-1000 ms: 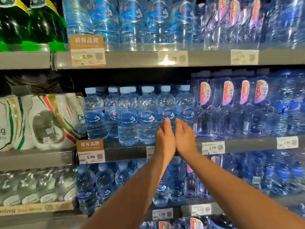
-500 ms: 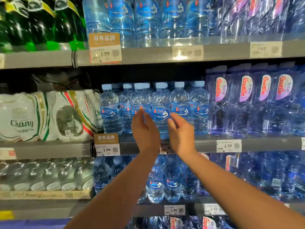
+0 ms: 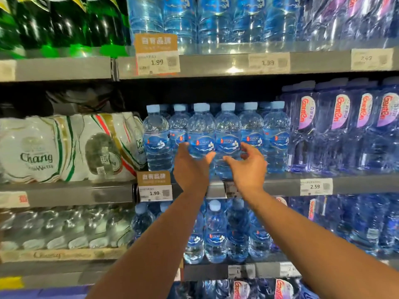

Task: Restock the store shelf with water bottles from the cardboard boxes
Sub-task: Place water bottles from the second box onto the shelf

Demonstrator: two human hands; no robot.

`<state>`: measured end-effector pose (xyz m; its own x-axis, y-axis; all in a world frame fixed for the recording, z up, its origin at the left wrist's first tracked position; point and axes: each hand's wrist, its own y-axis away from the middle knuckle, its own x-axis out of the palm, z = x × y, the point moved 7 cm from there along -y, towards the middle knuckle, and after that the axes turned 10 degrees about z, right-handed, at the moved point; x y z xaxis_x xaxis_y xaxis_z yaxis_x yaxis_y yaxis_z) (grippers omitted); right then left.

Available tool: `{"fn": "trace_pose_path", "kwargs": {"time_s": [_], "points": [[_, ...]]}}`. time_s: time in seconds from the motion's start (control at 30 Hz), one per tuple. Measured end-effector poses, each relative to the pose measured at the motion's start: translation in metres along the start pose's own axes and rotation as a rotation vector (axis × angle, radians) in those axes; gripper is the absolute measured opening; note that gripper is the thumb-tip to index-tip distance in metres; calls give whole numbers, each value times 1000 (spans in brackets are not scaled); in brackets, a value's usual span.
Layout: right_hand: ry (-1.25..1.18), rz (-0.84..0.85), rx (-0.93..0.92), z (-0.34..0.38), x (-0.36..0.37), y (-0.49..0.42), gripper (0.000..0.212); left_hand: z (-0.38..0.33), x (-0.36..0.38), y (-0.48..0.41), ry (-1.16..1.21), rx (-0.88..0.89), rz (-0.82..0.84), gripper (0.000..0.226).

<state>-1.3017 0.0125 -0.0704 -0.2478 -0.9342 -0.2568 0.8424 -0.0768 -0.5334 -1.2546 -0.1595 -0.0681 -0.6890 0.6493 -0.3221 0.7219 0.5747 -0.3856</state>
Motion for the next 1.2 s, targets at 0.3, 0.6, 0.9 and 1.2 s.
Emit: {"fn": "trace_pose_path", "kwargs": {"time_s": [0.3,0.6,0.9,1.2], "points": [[28,14,46,4,-1,11,55,-1,-6,6,-14,184,117,75],[135,65,188,8,-6,11,57,9,-7,-3,28,76,342,82],[528,251,123,31,-6,23,36,0,-34,19,-105,202,336,45],[1035,699,171,19,-22,60,19,-7,5,66,-712,314,759,21]]}}
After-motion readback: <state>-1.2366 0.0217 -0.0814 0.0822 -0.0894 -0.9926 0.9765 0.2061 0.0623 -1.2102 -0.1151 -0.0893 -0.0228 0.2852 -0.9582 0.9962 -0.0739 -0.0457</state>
